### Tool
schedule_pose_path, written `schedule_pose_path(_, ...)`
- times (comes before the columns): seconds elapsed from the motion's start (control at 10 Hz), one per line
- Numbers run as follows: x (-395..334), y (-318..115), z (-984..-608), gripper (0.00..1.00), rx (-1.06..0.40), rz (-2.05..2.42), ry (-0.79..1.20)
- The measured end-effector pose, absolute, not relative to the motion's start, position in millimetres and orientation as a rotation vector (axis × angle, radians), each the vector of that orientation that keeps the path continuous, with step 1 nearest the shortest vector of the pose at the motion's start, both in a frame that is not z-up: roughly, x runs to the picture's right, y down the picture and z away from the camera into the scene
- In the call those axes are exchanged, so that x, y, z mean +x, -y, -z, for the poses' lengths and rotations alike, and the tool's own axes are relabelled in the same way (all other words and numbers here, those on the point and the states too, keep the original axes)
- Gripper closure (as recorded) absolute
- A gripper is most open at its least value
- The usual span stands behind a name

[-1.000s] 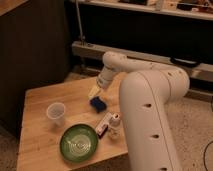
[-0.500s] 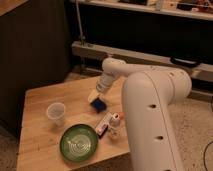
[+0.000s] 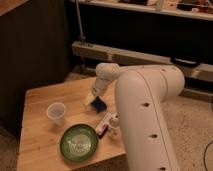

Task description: Place the white sponge in the ceramic cup

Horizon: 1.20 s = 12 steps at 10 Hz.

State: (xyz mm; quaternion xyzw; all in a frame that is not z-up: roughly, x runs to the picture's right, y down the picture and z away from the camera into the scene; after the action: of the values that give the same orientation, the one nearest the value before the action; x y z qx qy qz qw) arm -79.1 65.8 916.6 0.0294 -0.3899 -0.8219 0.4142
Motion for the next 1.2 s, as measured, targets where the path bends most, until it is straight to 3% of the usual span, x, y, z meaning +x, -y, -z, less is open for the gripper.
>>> schedule_pose_path(1.2,-89.1,-80.6,-937.5,0.21,-0.014,2.080,0.935)
